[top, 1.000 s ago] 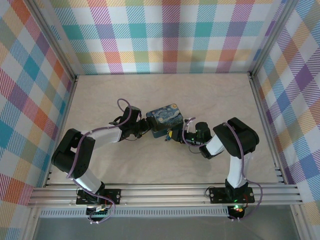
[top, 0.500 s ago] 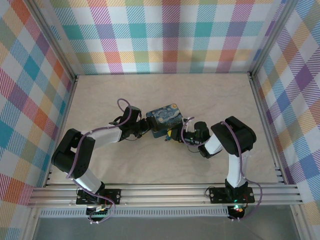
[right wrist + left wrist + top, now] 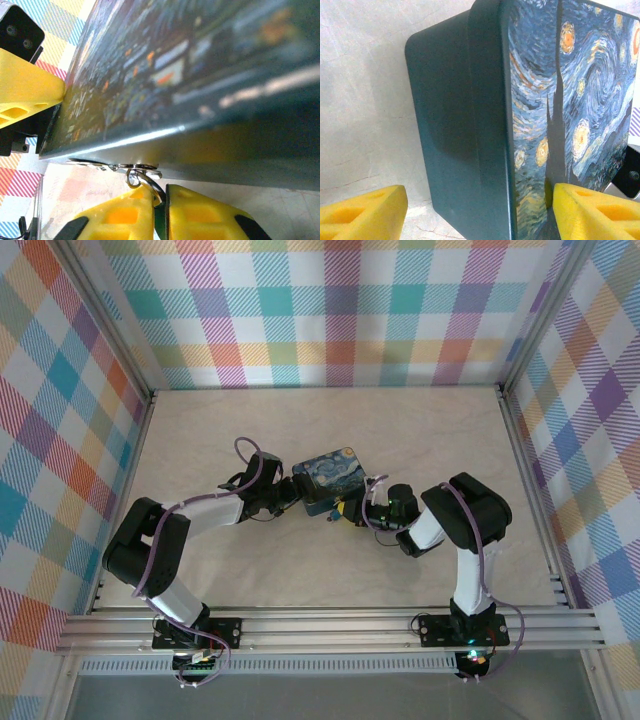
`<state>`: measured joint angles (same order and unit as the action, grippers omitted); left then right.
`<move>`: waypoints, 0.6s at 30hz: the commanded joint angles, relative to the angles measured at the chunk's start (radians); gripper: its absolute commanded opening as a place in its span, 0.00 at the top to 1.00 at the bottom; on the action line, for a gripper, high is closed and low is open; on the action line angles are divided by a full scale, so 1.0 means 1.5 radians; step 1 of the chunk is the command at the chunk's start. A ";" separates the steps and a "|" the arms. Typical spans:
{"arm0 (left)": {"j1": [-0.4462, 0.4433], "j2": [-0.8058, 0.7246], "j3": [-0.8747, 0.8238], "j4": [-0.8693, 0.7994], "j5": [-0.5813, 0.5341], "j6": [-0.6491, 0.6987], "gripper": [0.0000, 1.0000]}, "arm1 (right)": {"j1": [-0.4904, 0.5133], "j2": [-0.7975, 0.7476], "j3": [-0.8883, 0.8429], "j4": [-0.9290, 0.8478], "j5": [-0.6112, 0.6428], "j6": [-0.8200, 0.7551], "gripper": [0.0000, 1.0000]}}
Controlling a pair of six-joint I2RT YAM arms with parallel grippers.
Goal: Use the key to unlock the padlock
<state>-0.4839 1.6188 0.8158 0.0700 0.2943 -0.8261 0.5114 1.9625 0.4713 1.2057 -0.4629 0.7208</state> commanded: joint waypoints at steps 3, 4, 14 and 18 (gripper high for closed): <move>-0.011 -0.002 -0.012 -0.080 -0.019 -0.001 0.25 | 0.003 -0.007 -0.016 -0.007 0.015 -0.001 0.94; -0.011 -0.003 -0.012 -0.080 -0.021 -0.001 0.24 | 0.004 -0.009 -0.017 -0.004 0.018 0.002 0.96; -0.012 -0.006 -0.016 -0.081 -0.021 -0.001 0.25 | 0.001 -0.039 -0.031 0.011 0.048 0.036 1.00; -0.012 -0.005 -0.019 -0.081 -0.021 -0.001 0.25 | -0.004 -0.050 -0.033 0.019 0.058 0.056 1.00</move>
<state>-0.4885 1.6123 0.8158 0.0563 0.2859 -0.8261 0.5110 1.9198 0.4313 1.2110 -0.4007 0.7712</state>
